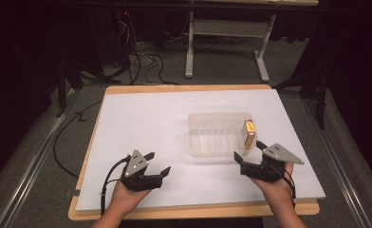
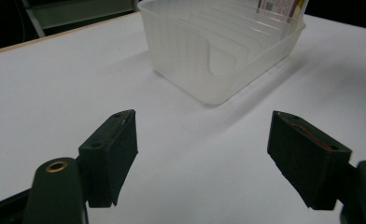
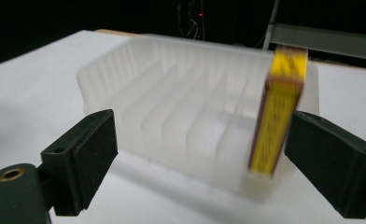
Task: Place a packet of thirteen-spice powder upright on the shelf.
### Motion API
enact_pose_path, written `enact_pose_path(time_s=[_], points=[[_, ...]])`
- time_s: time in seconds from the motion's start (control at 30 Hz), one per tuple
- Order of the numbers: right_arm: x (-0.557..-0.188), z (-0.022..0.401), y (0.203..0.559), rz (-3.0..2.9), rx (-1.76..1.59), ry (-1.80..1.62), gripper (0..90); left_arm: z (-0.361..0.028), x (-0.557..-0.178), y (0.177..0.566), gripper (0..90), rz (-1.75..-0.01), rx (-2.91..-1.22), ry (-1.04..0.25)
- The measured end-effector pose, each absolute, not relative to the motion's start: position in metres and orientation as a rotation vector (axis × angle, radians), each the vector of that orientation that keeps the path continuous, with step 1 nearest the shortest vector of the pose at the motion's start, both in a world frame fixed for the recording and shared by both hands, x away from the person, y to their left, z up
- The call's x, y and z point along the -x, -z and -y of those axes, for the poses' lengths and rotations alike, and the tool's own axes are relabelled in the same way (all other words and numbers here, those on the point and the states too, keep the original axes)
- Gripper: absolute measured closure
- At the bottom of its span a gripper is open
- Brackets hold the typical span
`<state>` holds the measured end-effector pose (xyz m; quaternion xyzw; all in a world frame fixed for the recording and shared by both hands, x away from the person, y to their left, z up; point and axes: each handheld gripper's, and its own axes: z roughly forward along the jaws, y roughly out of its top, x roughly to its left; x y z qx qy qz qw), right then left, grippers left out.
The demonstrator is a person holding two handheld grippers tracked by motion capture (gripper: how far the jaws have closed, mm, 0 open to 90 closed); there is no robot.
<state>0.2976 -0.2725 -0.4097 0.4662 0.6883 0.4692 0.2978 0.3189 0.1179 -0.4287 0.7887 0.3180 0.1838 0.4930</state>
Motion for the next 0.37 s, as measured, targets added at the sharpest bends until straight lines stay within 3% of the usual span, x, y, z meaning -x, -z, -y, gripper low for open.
enact_pose_path(time_s=[0.13,0.37], points=[[-0.292,0.276,0.432,-1.918,-1.279,-1.205,9.9,-0.112,-0.320,0.430,24.1,-0.782,-1.918,-0.434],[-0.297,0.297,0.425,-1.783,-1.305,-1.239,14.5,-0.108,-0.321,0.430,23.1,-0.804,-1.905,-0.431]])
